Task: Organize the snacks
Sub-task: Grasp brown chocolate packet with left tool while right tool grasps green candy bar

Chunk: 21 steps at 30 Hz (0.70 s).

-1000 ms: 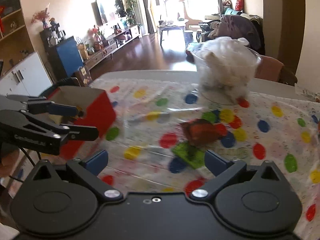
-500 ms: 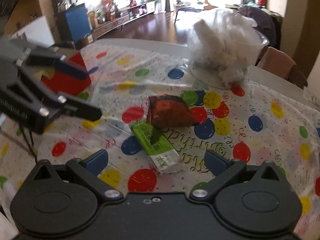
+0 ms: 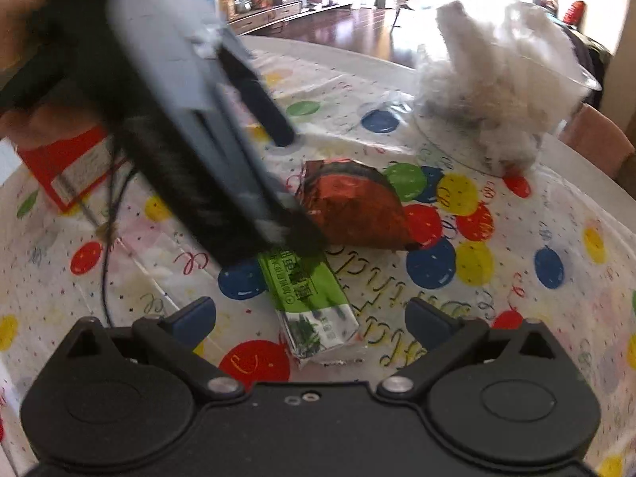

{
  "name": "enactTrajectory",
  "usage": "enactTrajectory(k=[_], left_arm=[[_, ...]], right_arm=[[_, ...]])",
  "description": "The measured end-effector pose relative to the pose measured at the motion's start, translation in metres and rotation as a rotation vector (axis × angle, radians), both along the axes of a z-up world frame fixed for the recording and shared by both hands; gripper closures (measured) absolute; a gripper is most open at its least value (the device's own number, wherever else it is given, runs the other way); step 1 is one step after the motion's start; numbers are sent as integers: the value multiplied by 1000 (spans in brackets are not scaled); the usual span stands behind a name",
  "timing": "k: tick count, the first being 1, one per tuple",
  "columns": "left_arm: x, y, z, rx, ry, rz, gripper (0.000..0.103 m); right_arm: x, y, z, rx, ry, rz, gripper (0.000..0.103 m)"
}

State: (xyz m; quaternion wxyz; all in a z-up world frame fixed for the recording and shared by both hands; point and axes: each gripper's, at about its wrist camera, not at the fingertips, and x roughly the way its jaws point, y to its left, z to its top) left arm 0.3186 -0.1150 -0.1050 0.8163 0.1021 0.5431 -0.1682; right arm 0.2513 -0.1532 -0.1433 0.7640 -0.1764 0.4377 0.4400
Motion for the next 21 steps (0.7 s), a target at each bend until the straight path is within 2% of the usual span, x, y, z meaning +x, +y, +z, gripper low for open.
enactTrajectory(k=[4,7,13,17,18,21], left_arm=[[21,-1,-9,-3,24,23,18],[37,0,-19,-16,77,46,18],[51,-1,-32,-18,101,66,18],[55,-2,-39,-14,124,61,19],[55,-3,-39,-13,123,58,20],[56,-6,-42,10,135,47,37]], right_arm=[[3,9,-10,-11,7,29,8],[6,15,-15,-18,11,40,13],[14,19,-23,-20,36,42,25],[15,19,-28,-24,49,45,37],[15,20,-28,-22,52,48,39],[11,23,-28,-34,33,59,41]])
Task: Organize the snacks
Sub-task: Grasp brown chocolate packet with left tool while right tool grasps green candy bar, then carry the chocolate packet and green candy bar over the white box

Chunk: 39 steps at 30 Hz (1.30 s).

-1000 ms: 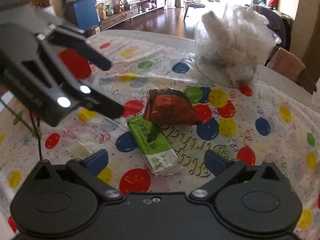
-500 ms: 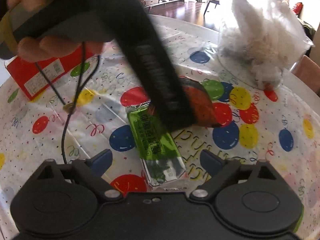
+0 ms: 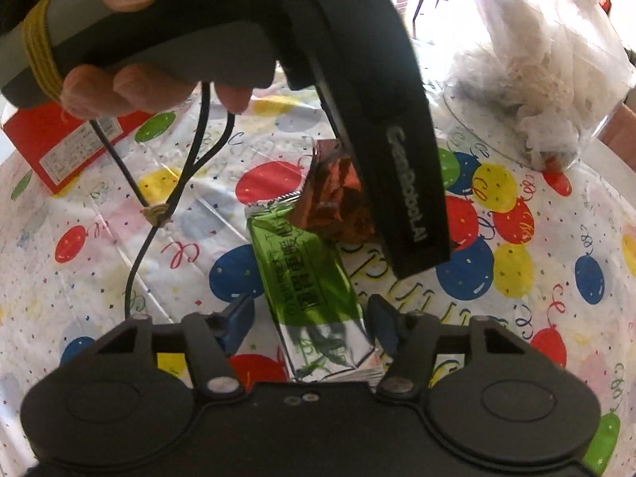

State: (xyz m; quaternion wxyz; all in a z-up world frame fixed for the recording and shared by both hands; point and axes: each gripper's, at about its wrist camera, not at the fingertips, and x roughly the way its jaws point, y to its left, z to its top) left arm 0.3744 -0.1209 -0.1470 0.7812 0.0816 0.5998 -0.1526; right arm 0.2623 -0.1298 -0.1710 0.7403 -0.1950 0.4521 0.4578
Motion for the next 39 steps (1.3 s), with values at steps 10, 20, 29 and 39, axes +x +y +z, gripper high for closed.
enactTrajectory(k=[10,20,29,39], left_arm=[[-7,3,3,46,-25,35,56],[-30,35,30,4,-92,193,56],[-74,66,65,-39,-161,292,56],[-133,99,97,-58,-248,369,56]], right_arm=[[-6,6,4,-28,-17,12,57],[-24,9,11,-58,-21,11,61],[-44,3,27,-48,8,-81,61],[-69,3,57,-17,14,-201,62]])
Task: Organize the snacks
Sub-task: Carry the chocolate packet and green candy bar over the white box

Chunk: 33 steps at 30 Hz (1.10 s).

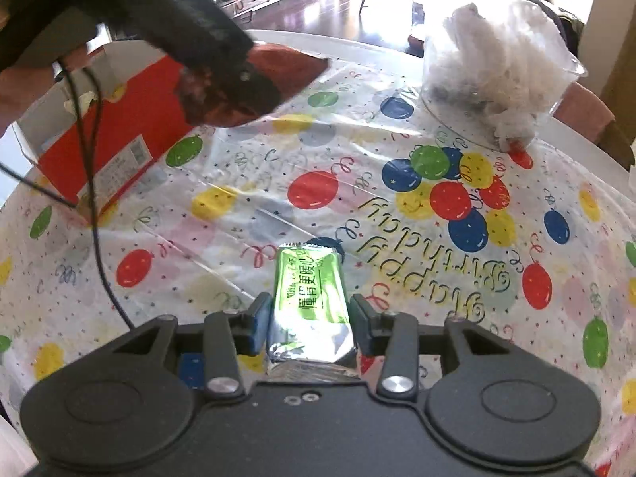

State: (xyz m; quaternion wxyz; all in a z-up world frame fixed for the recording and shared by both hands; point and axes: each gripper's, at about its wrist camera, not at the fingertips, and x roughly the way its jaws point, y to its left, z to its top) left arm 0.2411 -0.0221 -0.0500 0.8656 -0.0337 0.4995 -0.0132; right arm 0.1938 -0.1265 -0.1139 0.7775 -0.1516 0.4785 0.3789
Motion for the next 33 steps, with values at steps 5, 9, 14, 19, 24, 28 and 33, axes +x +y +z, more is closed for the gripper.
enactTrajectory(k=[5,9,14,19,24,28,33], left_arm=[[-32,22,13,-24,-11,18,56],[-60,42,23,-20,-31,35,56],[-89,68,36,-43,-51,71,56],[-115,98,48,-45,-74,109,56],[-135,129,54,-28,-87,139,56],[-147,157,55,-10,-94,170,56],[-158,194,53,15,-89,211,56]], right_arm=[[-11,1,20,48,18,-65,62],[-20,7,42,99,8,-113,62],[-32,23,71,160,-21,-132,62],[-44,47,97,216,-46,-133,62],[-52,83,112,246,-75,-106,62],[-57,116,117,255,-93,-77,62],[-60,160,118,253,-114,-50,62]])
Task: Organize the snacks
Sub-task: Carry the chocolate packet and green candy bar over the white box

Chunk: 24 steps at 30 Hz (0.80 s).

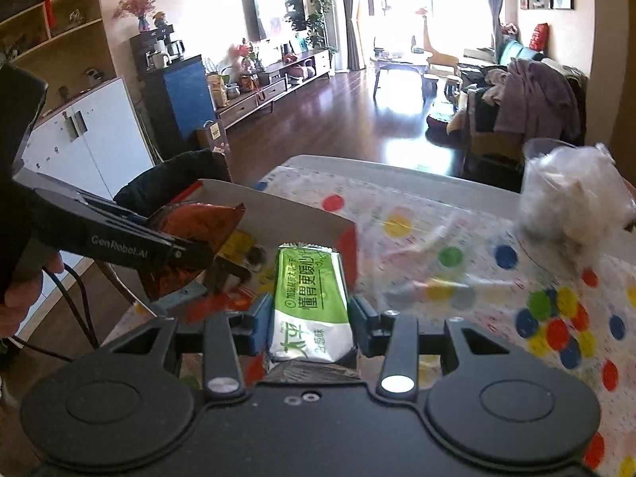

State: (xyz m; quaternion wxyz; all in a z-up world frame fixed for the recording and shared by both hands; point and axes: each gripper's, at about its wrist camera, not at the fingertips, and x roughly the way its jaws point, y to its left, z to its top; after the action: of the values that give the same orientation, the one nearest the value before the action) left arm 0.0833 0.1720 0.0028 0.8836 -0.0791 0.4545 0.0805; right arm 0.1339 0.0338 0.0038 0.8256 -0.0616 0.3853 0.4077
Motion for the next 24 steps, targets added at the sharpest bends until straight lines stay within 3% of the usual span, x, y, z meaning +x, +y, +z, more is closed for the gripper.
enactTrajectory(k=[7,13,24], left_arm=[[-4,54,-16,46,45,70,56],[1,92,-38,37,110,100,56],[19,103,-76,57,178,72,56]], right_arm=[[1,54,-10,-33,-24,18,62],[9,96,-29,-100,-8,24,62],[11,149,-67,-203,29,54,62]])
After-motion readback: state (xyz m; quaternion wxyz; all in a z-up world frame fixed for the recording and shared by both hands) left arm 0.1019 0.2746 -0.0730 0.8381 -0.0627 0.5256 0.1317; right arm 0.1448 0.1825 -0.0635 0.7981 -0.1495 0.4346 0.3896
